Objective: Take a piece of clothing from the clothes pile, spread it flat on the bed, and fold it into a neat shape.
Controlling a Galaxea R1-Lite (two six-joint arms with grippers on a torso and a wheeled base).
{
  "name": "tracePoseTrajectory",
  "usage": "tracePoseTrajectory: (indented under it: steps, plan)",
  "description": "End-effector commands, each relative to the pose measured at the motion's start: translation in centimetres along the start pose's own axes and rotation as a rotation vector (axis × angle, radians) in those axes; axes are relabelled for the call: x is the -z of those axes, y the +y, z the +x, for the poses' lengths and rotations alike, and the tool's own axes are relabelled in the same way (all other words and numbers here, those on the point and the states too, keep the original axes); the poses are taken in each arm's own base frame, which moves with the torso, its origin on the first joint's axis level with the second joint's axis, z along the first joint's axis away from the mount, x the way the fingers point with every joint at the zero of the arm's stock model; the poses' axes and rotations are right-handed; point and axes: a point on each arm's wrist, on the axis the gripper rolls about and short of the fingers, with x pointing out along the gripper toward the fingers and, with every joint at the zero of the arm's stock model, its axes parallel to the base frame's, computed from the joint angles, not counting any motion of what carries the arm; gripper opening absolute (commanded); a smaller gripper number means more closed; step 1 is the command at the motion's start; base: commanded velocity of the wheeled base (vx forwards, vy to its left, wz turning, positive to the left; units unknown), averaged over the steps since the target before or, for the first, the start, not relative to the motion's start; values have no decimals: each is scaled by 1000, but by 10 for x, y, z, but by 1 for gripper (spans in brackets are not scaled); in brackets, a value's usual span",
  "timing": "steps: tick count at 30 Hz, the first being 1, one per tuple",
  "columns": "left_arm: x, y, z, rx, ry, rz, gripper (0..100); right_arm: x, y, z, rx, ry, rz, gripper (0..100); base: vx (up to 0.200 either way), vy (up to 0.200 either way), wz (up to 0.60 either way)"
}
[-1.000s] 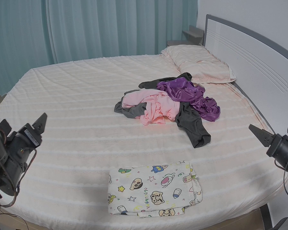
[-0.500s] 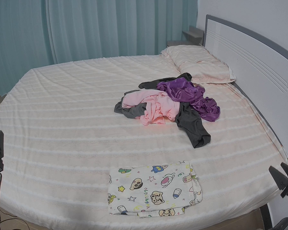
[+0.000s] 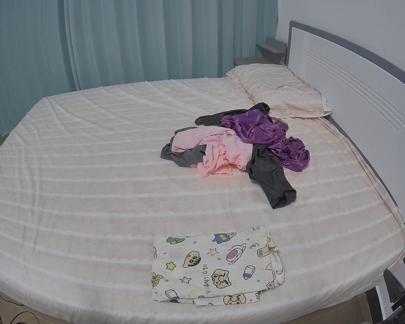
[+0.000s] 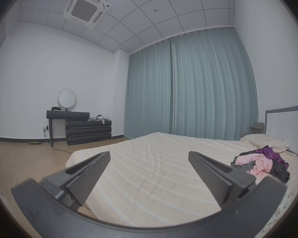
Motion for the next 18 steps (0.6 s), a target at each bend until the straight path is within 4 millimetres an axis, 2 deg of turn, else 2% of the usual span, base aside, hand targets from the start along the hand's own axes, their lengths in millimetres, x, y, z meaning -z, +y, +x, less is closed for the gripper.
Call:
tracePoseTrajectory:
  steps: [1, 5, 9, 10, 13, 18]
  plan:
    - [15, 15, -21, -38, -77, -27, 100, 7, 0, -13, 12, -123, -48, 100, 0, 0, 0]
    - [16, 15, -21, -29, -70, -42, 100, 8, 0, -13, 15, -130, -100, 100, 0, 0, 0]
    - [25, 17, -26, 164, -60, -40, 100, 8, 0, -12, 7, -143, -168, 100, 0, 0, 0]
    - [25, 17, -26, 164, -60, -40, 100, 8, 0, -12, 7, -143, -168, 100, 0, 0, 0]
    - [40, 16, -26, 224, 73, 42, 100, 8, 1, -12, -10, -152, -188, 100, 0, 0, 0]
    - [40, 11, -28, 435, 81, 27, 100, 8, 1, -12, -9, -149, -300, 100, 0, 0, 0]
